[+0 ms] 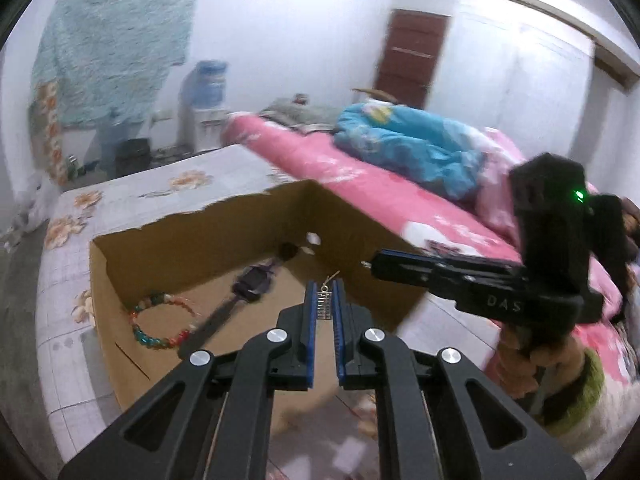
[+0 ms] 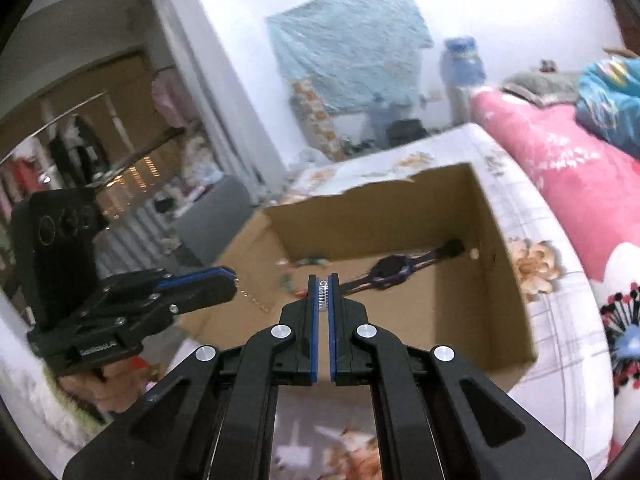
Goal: Organize jewelry
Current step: 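Open both grippers to drop the charms into the box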
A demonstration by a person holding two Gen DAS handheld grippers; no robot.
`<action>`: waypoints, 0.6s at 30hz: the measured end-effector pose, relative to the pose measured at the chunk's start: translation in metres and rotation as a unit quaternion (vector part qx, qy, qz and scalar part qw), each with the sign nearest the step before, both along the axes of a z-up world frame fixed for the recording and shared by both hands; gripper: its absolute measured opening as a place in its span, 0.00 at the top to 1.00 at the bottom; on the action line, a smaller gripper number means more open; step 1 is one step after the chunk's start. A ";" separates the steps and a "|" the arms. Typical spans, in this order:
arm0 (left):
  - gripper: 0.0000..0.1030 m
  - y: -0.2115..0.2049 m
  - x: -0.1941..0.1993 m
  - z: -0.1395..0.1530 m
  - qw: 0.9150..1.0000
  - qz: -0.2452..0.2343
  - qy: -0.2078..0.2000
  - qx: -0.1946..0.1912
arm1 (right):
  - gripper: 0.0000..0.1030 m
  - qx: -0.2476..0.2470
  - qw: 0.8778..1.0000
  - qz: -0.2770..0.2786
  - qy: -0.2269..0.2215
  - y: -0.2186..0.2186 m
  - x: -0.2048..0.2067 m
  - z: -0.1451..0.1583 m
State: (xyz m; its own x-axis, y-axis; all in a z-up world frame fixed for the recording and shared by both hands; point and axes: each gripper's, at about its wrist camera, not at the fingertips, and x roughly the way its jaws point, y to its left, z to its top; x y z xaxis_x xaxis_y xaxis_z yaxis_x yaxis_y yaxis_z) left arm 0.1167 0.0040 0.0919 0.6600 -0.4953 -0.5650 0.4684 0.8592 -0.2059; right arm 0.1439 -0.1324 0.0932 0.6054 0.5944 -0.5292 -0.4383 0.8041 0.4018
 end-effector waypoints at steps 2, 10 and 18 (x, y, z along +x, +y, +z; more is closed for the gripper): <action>0.92 -0.001 0.015 -0.008 1.000 0.008 0.012 -0.006 | 0.93 -0.007 1.000 -0.006 0.003 0.000 0.011 -0.006; 0.80 0.005 0.034 -0.027 0.998 0.046 0.049 -0.016 | 0.71 0.024 0.999 -0.035 0.001 -0.028 0.010 -0.006; 0.70 0.029 0.000 -0.017 0.998 0.051 0.025 -0.039 | 0.66 0.092 0.995 -0.036 0.000 -0.065 -0.020 0.005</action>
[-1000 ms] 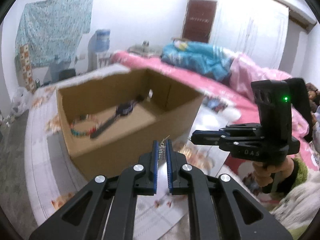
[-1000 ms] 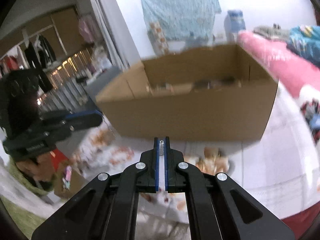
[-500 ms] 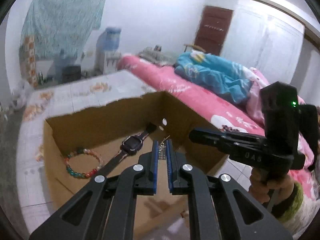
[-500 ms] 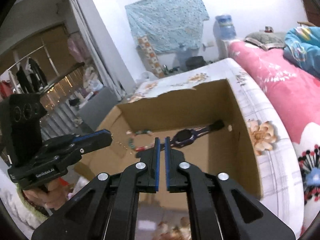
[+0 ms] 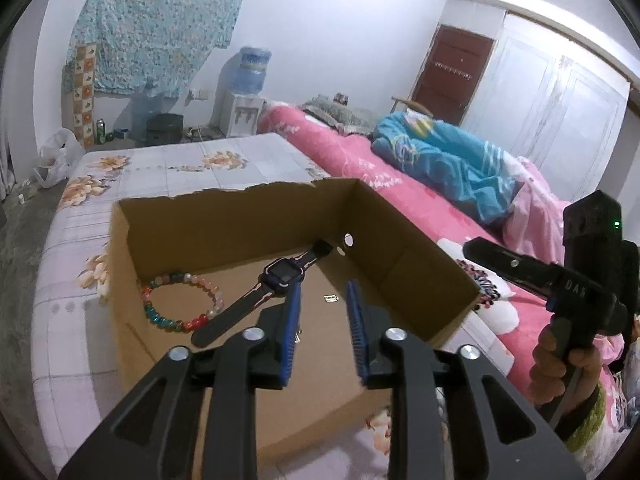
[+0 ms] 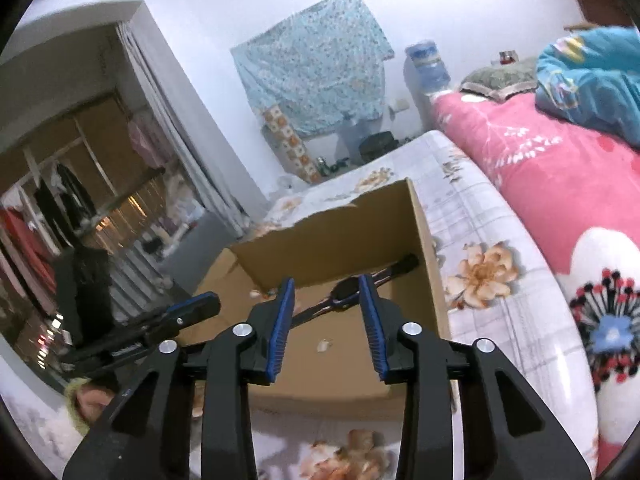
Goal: Organize jewelry
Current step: 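Open both grippers to drop the charms into the box, then bring both grippers back to the gold earrings on the table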
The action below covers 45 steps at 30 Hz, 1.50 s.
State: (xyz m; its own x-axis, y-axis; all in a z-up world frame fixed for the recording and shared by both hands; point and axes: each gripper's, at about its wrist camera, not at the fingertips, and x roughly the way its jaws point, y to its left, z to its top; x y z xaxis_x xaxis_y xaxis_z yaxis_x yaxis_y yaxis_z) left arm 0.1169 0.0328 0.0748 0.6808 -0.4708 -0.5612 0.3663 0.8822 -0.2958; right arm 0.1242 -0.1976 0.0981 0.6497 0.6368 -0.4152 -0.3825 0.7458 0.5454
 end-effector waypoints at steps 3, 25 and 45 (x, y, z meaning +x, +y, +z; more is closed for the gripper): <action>0.64 0.014 -0.030 0.000 1.000 -0.012 -0.017 -0.014 | 0.66 0.038 0.999 0.017 0.008 -0.012 -0.017 -0.002; 0.44 -0.031 -0.061 -0.091 0.989 -0.044 0.075 0.123 | 0.60 0.027 0.984 0.071 0.158 0.047 -0.056 -0.090; 0.55 -0.043 -0.038 -0.107 0.980 -0.040 0.088 0.175 | 0.60 0.032 0.980 0.082 0.178 0.048 -0.058 -0.101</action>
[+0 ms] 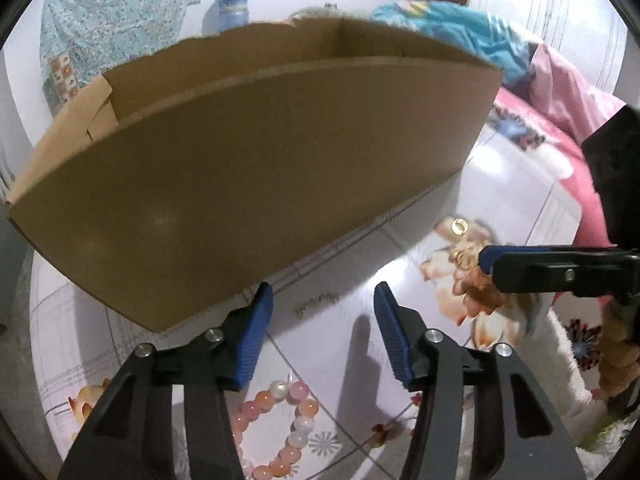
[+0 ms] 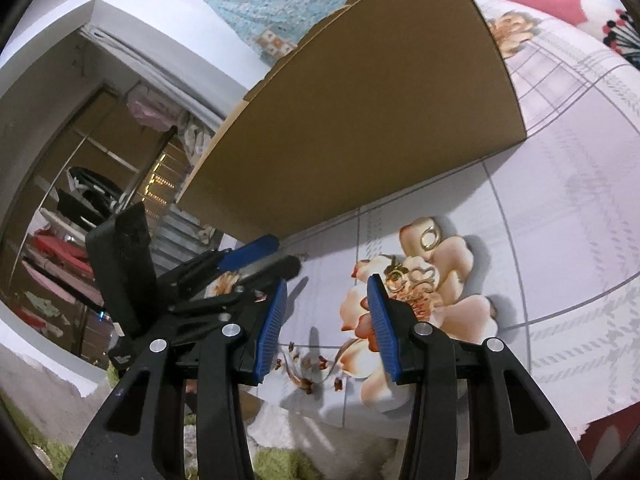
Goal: Organize jewelry
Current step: 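Bring both grippers back to the gold earrings on the table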
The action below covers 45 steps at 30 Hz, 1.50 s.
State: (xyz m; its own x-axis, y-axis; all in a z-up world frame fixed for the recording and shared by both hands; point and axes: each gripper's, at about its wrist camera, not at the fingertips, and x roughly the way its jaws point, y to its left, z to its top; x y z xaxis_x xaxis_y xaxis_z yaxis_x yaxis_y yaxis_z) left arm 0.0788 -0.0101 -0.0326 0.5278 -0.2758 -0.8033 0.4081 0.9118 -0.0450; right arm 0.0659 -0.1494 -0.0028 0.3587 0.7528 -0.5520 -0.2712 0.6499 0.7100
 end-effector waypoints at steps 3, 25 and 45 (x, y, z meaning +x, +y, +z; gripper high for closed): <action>0.62 -0.001 0.004 -0.004 1.000 0.005 0.003 0.007 | 0.60 -0.002 1.000 0.002 0.002 0.004 0.001 0.000; 0.98 0.017 0.007 0.023 0.993 -0.016 0.018 -0.116 | 0.60 -0.017 0.999 -0.036 -0.021 -0.018 -0.010 0.017; 0.98 0.027 -0.002 0.036 0.989 -0.014 0.008 -0.145 | 0.71 -0.213 0.971 -0.037 -0.099 -0.012 -0.035 0.017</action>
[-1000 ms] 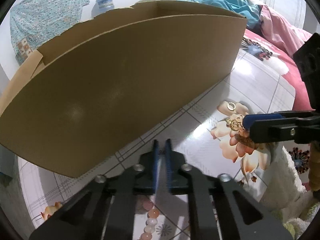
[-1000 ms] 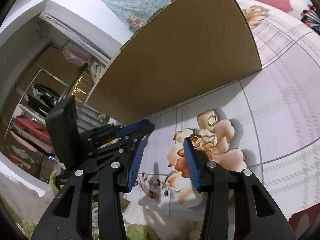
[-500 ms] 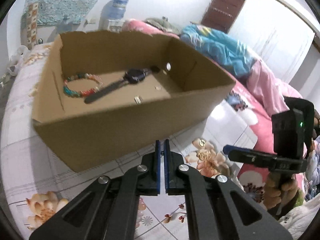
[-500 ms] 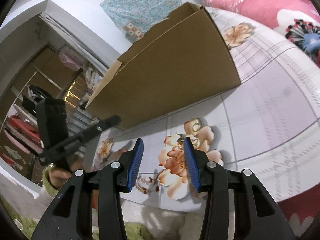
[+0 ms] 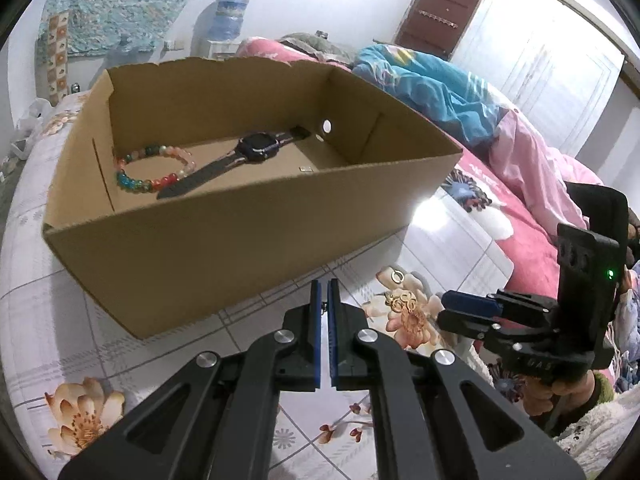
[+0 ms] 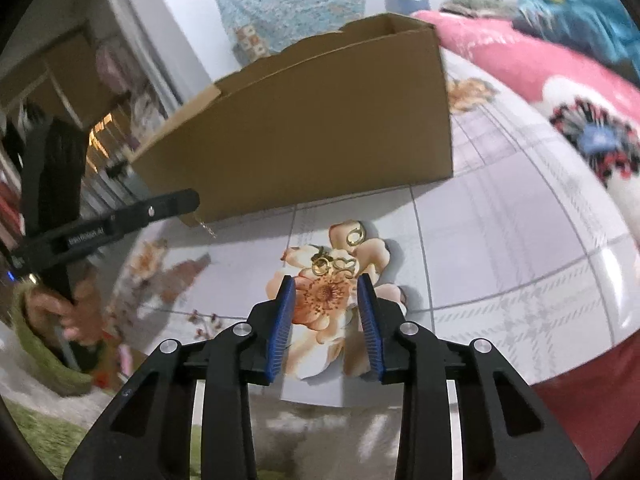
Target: Organize jewelry
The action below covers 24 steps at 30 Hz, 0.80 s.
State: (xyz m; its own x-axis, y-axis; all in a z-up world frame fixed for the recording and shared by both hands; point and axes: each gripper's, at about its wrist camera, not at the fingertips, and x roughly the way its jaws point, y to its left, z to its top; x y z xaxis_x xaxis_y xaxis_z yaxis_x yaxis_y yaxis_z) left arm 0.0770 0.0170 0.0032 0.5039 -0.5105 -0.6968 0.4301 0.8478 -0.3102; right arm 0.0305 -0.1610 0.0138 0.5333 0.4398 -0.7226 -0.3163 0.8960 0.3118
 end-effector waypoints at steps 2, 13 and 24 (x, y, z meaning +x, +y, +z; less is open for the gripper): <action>0.98 -0.002 0.001 -0.002 1.000 -0.003 0.000 0.004 | 0.73 -0.025 1.000 0.007 -0.006 0.006 0.001 -0.002; 0.98 -0.008 0.008 -0.015 1.000 -0.011 0.018 -0.001 | 0.82 -0.077 0.997 0.002 -0.012 0.013 0.010 -0.007; 0.98 -0.008 0.013 -0.020 1.000 -0.012 0.023 -0.006 | 0.81 -0.123 0.991 0.047 -0.027 0.034 0.019 -0.009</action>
State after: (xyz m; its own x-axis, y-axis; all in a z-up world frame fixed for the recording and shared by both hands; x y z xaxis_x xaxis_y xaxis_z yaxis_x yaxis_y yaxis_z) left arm 0.0904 0.0093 -0.0164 0.4591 -0.5301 -0.7129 0.4344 0.8339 -0.3403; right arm 0.0491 -0.1266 0.0049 0.5399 0.3040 -0.7849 -0.4119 0.9086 0.0686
